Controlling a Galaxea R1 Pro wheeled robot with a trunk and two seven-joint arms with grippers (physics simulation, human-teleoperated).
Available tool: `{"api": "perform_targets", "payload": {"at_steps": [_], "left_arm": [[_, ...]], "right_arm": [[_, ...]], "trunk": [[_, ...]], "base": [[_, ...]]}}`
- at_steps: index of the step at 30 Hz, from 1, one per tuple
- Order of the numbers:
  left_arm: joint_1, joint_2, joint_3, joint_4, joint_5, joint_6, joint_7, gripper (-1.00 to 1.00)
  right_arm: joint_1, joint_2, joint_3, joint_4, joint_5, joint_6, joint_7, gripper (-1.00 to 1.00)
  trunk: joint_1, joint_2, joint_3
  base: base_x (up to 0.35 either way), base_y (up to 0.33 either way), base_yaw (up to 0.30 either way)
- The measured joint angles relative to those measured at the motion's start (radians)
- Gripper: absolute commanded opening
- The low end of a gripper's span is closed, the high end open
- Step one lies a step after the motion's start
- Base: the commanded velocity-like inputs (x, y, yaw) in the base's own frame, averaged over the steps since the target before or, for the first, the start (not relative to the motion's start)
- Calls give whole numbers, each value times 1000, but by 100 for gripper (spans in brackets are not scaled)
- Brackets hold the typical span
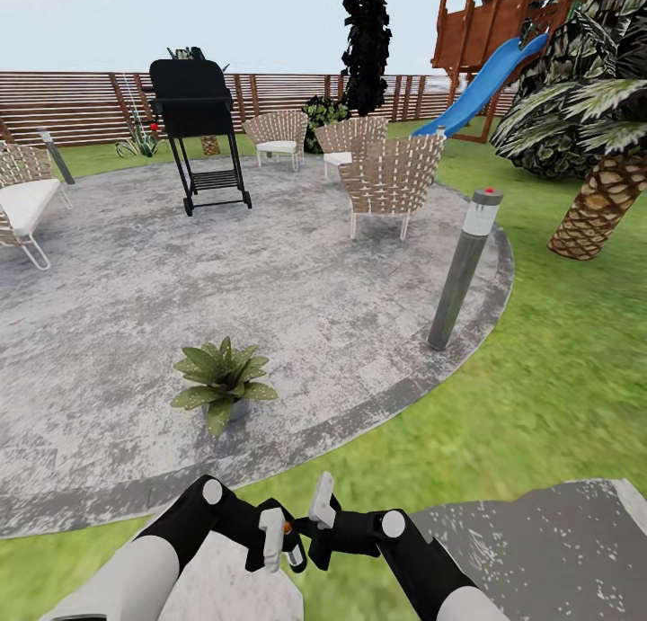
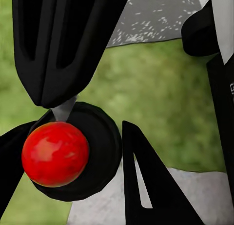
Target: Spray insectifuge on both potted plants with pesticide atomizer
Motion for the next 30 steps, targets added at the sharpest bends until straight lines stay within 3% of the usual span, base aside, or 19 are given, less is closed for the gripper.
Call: {"api": "perform_targets", "payload": {"at_steps": [7, 11, 13, 19, 23, 24, 26, 30], "left_arm": [[0, 1, -1, 1, 0, 2, 1, -100], [3, 17, -1, 2, -2, 2, 2, -100], [8, 46, -1, 3, -4, 3, 6, -100], [13, 194, 0, 16, -4, 7, 13, -100], [35, 258, 1, 19, -4, 10, 17, -100], [48, 271, 1, 20, -4, 10, 26, -100], [70, 280, 3, 20, 0, 12, 78, -100], [116, 280, 28, 63, 53, 15, 272, -100]], "right_arm": [[0, 0, 0, 0, 0, 0, 0, -100], [0, 0, 0, 0, 0, 0, 0, -100], [0, 0, 0, 1, 1, 0, 0, -100], [0, 0, 0, 1, 6, 1, -11, -100], [0, 0, 0, 24, 5, 1, -56, -100], [0, 0, -1, 38, 5, 1, -79, 100], [0, -8, -2, 54, 6, 2, -135, 100], [0, -64, -3, 61, 6, 2, -205, 100]], "trunk": [[0, 0, 0], [0, 0, 0], [0, 0, 0], [0, 0, 0], [0, 0, 0], [0, 0, 0], [0, 0, 0], [0, 0, 0]], "base": [[0, 0, 0], [0, 0, 0], [0, 0, 0], [0, 0, 0], [0, 0, 0], [0, 0, 0], [0, 0, 0], [0, 0, 0]]}}
